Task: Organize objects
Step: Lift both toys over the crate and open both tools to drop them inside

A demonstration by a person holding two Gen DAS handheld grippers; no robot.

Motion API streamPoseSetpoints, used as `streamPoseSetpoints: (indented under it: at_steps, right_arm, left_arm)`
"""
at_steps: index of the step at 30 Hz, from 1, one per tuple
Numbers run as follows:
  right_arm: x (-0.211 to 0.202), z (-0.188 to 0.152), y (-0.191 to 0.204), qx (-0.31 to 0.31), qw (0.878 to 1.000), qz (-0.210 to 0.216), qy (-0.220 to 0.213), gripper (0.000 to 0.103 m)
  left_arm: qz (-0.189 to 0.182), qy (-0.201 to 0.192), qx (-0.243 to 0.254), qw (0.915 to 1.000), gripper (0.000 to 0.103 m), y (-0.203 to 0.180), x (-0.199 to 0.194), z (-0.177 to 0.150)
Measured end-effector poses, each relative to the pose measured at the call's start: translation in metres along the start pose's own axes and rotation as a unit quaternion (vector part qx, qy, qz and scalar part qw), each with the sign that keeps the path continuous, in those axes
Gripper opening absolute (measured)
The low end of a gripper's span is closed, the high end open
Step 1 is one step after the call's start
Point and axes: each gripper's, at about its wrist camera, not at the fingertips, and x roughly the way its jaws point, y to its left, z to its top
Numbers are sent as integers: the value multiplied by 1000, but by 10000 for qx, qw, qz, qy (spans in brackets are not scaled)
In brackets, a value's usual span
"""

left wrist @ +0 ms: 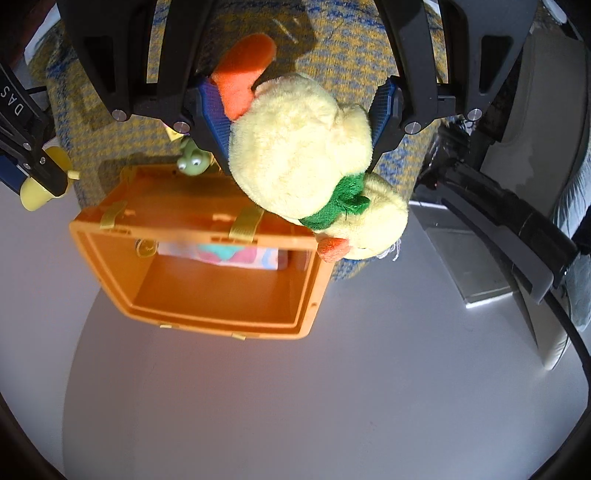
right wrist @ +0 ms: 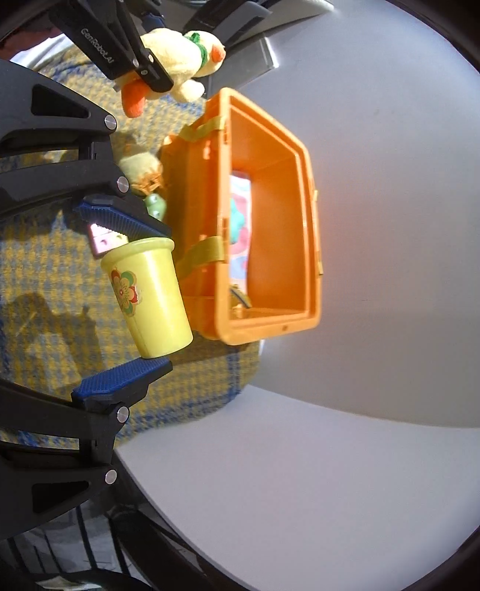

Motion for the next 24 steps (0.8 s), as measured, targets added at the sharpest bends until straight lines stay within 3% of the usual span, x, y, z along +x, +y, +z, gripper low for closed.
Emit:
streamPoseSetpoints:
  at_steps: [17,24]
  right_arm:
    - [4,58,8,21,9992,75,-380,63]
    - [20,80,12,9,9991,53,-416,63]
  left_arm:
    - [-133,-442,396,9982,64,-9,2,69]
    - [-206,-414,443,9979,64,-11,20,93]
